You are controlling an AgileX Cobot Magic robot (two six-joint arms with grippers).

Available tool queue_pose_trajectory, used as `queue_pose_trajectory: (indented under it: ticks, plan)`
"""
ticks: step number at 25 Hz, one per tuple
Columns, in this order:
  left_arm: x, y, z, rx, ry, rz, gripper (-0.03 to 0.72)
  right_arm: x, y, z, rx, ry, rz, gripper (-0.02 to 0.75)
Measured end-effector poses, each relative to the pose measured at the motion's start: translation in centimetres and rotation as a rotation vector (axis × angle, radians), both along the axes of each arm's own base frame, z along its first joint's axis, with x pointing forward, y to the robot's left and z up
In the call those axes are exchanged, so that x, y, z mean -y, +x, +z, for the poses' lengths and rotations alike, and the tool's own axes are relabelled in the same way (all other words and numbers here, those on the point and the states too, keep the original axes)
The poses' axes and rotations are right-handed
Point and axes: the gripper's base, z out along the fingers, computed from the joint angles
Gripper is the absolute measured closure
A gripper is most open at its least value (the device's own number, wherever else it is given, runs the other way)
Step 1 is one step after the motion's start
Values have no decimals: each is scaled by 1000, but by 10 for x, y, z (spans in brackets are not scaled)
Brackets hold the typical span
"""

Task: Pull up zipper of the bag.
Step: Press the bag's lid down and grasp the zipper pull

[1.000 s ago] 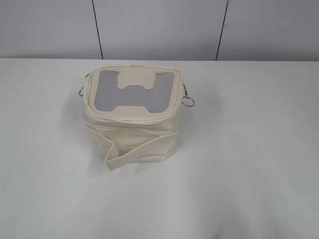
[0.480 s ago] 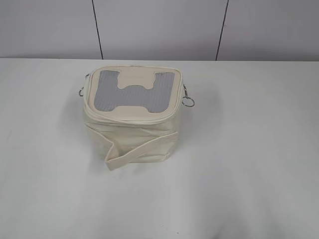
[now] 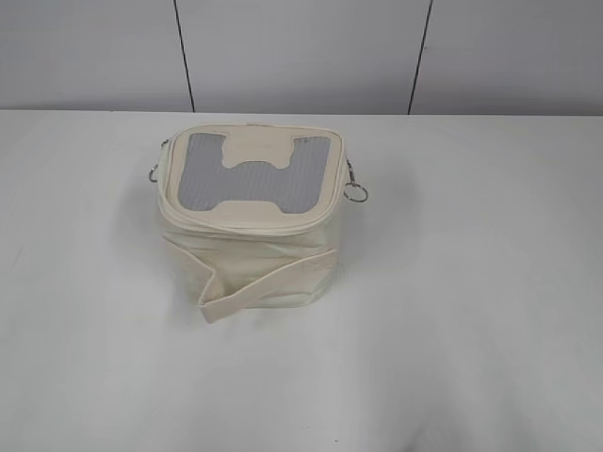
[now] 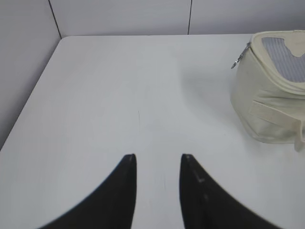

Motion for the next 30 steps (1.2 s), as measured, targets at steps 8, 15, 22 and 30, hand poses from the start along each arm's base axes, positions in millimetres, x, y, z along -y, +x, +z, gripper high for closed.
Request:
queue_pose_trajectory:
  ticks: [8, 15, 22, 30]
  plan:
    - [0, 0, 0, 0, 0, 0, 450, -16, 14, 17, 56, 5, 182, 261]
    - [1, 0, 0, 0, -7, -5, 449, -47, 119, 41, 1, 57, 503, 265]
    - [1, 0, 0, 0, -9, -7, 449, -75, 261, 43, -145, 74, 731, 265]
    - [2, 7, 3, -25, -27, -17, 450, -185, 389, 25, -243, 26, 1123, 266]
